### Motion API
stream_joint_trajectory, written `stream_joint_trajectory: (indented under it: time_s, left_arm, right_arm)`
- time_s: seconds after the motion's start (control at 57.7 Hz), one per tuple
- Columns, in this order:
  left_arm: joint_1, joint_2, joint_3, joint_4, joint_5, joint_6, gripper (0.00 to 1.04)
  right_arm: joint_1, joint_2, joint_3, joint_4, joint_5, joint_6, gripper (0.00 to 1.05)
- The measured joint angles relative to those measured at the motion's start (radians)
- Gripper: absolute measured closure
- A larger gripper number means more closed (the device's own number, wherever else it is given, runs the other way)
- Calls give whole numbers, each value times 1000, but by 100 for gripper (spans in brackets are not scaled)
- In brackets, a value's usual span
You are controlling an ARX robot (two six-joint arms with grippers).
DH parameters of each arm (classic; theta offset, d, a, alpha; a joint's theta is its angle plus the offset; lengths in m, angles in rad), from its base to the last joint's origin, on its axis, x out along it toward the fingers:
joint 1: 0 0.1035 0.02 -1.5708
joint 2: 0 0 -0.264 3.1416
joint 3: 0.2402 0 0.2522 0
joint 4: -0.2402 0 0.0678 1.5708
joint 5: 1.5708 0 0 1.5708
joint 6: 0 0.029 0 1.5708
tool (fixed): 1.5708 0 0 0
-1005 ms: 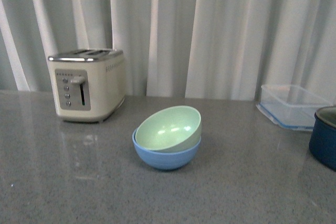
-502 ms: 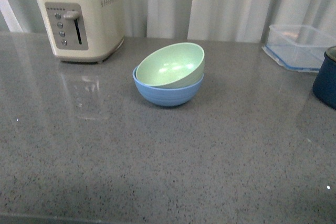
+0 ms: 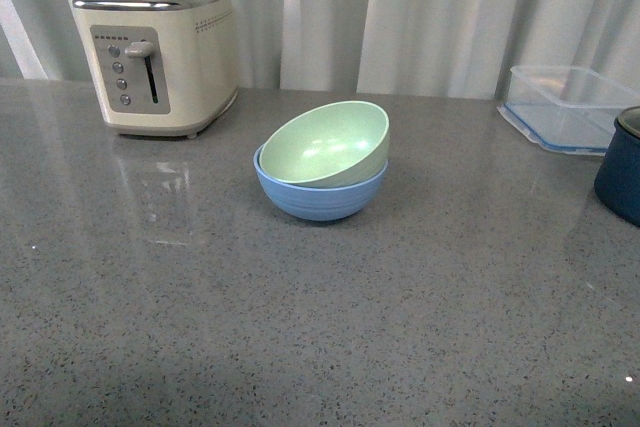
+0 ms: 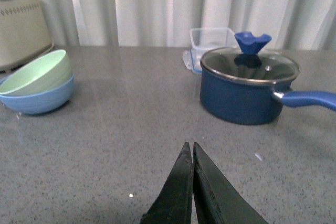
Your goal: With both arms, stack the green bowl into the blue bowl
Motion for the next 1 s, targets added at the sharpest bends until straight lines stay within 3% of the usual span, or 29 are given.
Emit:
stream_joint_trajectory:
  time_s: [0.104,0.156,0.364,0.502,0.658,1.005]
  left_arm:
    - [0,-1,0,0,1,0,7]
    - [0,0,0,0,0,0,7]
    - [0,-1,0,0,0,0,7]
    - [0,-1,0,0,0,0,7]
    - [0,-1,0,0,1,0,7]
    - [0,-1,0,0,0,0,7]
  right_arm:
    - [0,-12,0,-5,0,0,104]
    - [0,-13,0,-5,0,-1,99]
    - [0,-13,0,-5,0,-1,65]
    - [0,-13,0,-5,0,-1,33]
    - [0,-13,0,-5,0,-1,9]
    - [0,-13,0,-5,0,0,10]
